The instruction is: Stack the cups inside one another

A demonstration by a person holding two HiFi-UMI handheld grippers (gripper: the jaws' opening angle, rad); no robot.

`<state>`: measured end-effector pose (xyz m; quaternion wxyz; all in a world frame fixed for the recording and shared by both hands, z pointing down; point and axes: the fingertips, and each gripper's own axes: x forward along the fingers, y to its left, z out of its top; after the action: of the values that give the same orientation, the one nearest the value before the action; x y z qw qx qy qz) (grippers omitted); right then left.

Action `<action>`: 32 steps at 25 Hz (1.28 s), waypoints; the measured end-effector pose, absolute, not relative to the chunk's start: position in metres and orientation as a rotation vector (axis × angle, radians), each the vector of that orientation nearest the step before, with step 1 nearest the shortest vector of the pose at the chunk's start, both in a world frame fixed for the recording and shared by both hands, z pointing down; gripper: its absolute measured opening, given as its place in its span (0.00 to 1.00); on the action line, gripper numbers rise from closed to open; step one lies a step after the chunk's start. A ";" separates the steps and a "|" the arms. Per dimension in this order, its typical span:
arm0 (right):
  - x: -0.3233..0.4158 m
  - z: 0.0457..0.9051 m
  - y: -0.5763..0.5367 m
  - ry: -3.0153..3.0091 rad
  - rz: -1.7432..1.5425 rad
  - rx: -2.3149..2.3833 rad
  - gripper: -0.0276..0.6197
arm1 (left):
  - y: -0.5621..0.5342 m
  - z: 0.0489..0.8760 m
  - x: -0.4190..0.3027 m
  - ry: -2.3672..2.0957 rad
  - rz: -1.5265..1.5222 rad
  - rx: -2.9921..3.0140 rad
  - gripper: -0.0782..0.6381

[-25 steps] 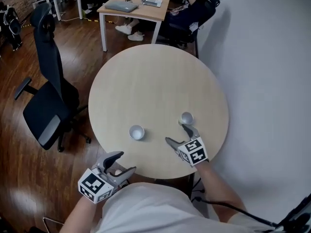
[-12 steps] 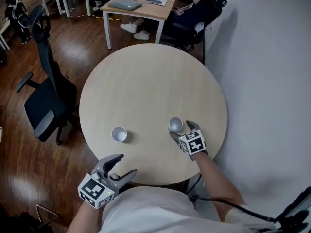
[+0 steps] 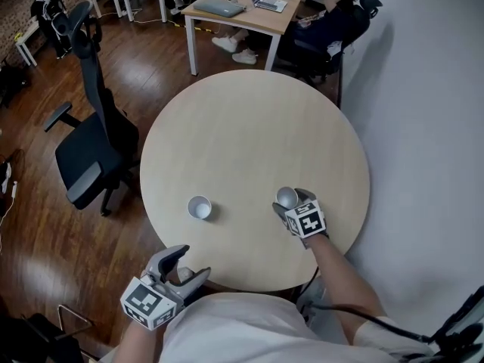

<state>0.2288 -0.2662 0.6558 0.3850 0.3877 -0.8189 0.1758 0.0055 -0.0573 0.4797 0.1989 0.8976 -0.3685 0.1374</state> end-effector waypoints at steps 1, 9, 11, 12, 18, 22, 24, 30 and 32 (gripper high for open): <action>0.223 0.647 -0.265 -2.097 0.435 0.979 0.61 | -0.058 0.479 0.001 -1.035 0.383 2.509 0.52; 0.131 0.560 -0.241 -2.230 0.328 0.868 0.61 | -0.063 0.474 -0.046 -1.011 0.340 2.555 0.52; 0.098 0.543 -0.232 -2.266 0.301 0.830 0.61 | -0.063 0.474 -0.063 -1.009 0.332 2.562 0.52; 0.082 0.537 -0.228 -2.281 0.291 0.811 0.60 | -0.062 0.474 -0.071 -1.009 0.326 2.563 0.52; 0.007 0.531 -0.203 -2.316 0.279 0.738 0.61 | -0.054 0.477 -0.119 -1.002 0.304 2.565 0.52; -0.025 0.540 -0.197 -2.306 0.288 0.736 0.61 | -0.046 0.480 -0.151 -0.991 0.306 2.558 0.52; -0.032 0.549 -0.197 -2.291 0.297 0.749 0.61 | -0.042 0.482 -0.163 -0.976 0.309 2.557 0.52; -0.036 0.578 -0.198 -2.246 0.369 0.830 0.61 | -0.029 0.489 -0.190 -0.938 0.323 2.558 0.52; -0.033 0.585 -0.197 -2.225 0.386 0.868 0.64 | -0.023 0.493 -0.195 -0.923 0.320 2.561 0.52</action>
<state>-0.0334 -0.1968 0.5853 0.3533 0.3356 -0.8604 0.1491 -0.1950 -0.0234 0.4927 0.1990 0.9157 -0.3299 0.1143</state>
